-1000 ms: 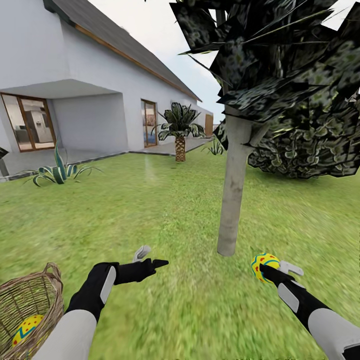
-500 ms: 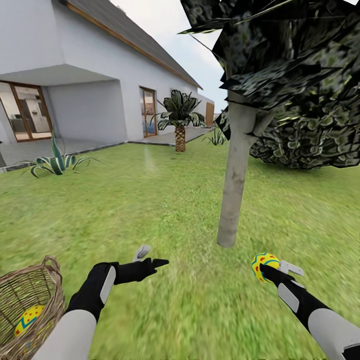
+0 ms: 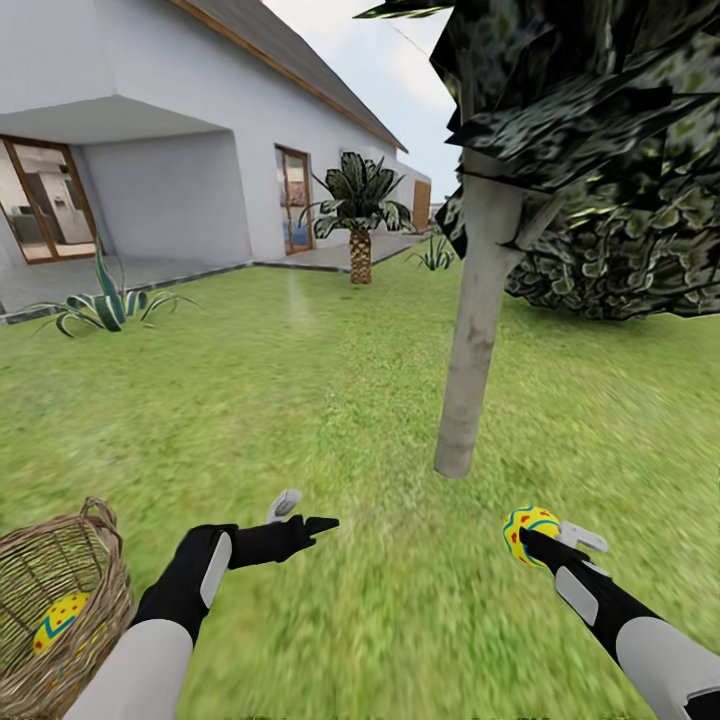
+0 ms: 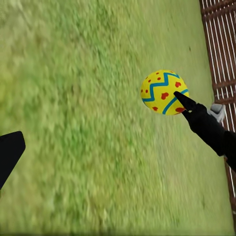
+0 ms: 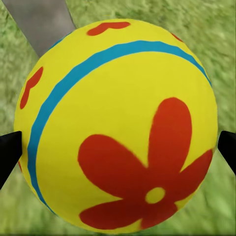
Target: Take the three Easter eggs out of the wicker basket on the lawn in the garden, then place them on the lawn next to a single tree (choose any tree) so that all three eggs are next to the same tree and none are left in the basket.
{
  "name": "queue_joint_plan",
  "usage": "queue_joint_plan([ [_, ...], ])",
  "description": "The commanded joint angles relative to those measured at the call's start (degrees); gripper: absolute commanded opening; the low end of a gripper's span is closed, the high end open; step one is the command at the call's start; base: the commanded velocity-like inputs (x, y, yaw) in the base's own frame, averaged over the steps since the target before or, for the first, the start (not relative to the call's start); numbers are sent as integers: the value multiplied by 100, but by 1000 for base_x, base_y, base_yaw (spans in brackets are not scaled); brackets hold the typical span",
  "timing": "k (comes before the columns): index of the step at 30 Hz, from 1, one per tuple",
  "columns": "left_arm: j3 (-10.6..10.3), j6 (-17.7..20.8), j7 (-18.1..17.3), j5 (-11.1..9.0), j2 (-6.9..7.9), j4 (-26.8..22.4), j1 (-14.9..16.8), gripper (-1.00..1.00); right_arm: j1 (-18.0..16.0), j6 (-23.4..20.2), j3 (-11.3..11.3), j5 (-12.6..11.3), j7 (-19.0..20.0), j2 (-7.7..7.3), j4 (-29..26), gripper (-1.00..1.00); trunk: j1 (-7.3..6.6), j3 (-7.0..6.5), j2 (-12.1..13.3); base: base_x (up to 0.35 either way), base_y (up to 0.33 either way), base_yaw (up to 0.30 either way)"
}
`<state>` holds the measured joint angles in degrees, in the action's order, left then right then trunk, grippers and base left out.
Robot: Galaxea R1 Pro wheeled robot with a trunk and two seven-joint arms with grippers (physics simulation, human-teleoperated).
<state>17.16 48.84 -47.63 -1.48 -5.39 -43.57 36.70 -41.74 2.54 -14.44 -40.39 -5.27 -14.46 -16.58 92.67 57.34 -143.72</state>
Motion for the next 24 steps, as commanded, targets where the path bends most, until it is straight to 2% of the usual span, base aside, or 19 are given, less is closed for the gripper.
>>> queue_joint_plan([
  [1,24,54,-8,-18,-6,-2,4,100,-2,20,-48,-56,-26,-4,-3,-100,1,28,-4,0,0,0],
  [3,24,55,-9,-18,-6,-2,4,100,-3,26,-44,-56,-27,-4,-3,-100,6,73,-7,0,0,0],
  [10,32,51,-9,-11,-7,-3,4,100,-2,27,-41,-56,-27,-4,6,-100,6,73,-7,2,-10,0],
  [14,22,65,-8,-7,2,-7,4,100,-4,27,-41,-56,-27,-4,6,-100,6,73,-7,74,-226,0],
  [18,24,57,-4,-5,-1,-5,4,100,-3,27,-41,-56,-27,-4,6,-100,6,73,-7,166,-206,0],
  [24,30,47,-1,-9,-5,-6,4,100,-7,27,-46,-56,-27,-4,6,-100,6,73,-7,245,-63,0],
])
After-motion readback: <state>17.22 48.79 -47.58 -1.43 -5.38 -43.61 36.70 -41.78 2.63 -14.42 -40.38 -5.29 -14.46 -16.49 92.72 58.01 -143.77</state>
